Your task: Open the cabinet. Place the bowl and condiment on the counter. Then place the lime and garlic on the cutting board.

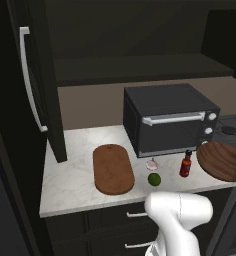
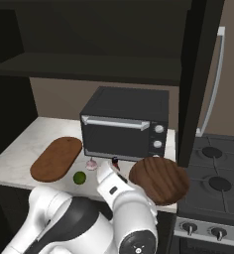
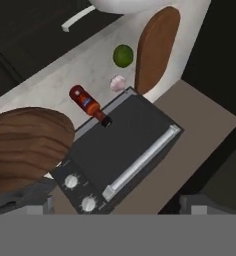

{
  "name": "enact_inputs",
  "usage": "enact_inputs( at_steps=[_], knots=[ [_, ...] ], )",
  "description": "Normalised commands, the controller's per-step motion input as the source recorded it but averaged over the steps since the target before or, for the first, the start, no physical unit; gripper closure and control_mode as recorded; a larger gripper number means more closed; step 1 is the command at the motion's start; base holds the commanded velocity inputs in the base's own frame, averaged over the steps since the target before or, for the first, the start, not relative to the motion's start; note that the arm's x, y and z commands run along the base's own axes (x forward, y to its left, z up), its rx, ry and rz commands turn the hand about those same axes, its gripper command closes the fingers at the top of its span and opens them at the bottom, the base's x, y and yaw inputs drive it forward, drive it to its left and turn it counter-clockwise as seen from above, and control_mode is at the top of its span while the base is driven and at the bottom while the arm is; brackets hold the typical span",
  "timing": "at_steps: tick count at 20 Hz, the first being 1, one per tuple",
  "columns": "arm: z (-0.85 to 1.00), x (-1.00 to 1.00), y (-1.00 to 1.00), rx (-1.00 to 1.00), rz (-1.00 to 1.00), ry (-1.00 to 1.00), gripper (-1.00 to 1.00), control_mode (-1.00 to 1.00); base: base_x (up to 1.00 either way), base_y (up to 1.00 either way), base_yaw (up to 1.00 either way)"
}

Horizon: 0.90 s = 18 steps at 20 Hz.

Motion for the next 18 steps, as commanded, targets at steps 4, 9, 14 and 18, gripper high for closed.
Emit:
enact_inputs(
  at_steps=[4,9,14,18],
  knots=[
    [0.46,-0.13,0.28,-0.10,0.00,0.00,-1.00,-1.00,0.00,0.00,0.00],
    [0.33,-0.06,0.35,-0.11,0.00,0.00,-1.00,-1.00,0.00,0.00,0.00],
    [0.16,0.00,0.46,-0.10,0.00,0.04,-1.00,-1.00,0.00,0.00,0.00],
    [0.06,0.00,0.50,-0.10,0.01,0.07,-1.00,-1.00,0.00,0.00,0.00]
  ],
)
